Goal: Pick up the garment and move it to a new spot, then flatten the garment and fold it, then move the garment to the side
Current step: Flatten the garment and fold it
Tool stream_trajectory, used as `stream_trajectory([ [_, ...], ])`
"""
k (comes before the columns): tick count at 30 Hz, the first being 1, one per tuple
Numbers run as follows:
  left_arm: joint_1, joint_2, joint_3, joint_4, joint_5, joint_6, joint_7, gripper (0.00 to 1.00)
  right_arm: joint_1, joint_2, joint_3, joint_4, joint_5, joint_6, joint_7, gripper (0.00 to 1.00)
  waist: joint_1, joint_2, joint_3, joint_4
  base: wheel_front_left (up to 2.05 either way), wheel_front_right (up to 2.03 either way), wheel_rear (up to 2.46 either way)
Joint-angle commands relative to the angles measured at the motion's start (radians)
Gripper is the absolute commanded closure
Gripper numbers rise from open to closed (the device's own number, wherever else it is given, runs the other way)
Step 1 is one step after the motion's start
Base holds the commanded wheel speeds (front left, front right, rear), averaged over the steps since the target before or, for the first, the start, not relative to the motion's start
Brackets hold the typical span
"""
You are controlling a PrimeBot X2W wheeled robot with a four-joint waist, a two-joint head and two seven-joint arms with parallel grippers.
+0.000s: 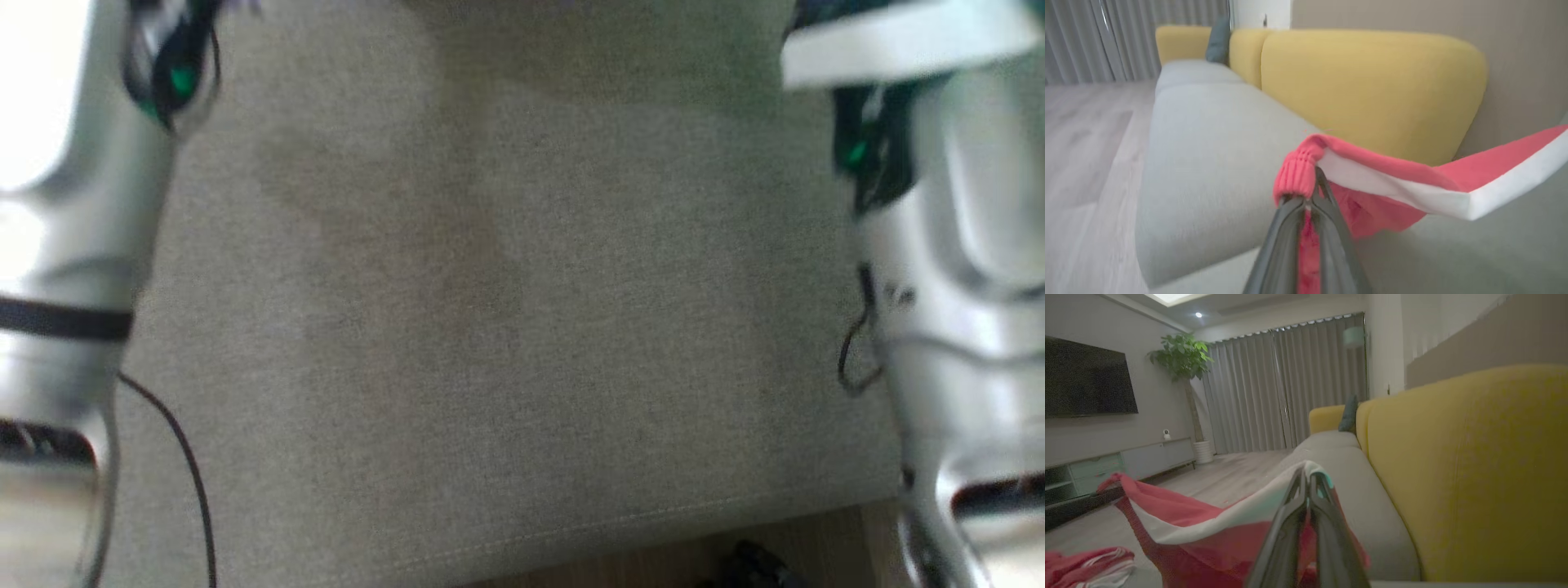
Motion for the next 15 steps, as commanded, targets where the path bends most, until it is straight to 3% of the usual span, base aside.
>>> stream_trajectory([
  [1,-0.013,0.033,0.023,-0.023,-0.006,-0.003,-0.014,1.00,0.018,0.019,0.010,-0.028,0.008,0.007,-0.005,1.00,-0.0004,0.0001,0.027,-0.008,0.00,0.00,0.00],
  [6,0.112,0.023,-0.038,0.007,-0.076,-0.006,-0.095,1.00,0.138,0.019,-0.008,-0.053,0.031,0.007,-0.005,1.00,-0.0004,0.0001,0.018,-0.002,0.00,0.00,0.00],
  [15,0.354,0.069,-0.165,-0.112,-0.144,-0.007,-0.165,1.00,0.368,0.019,-0.094,-0.190,0.001,0.007,-0.005,1.00,-0.0004,0.0001,-0.092,0.030,0.00,0.00,0.00],
])
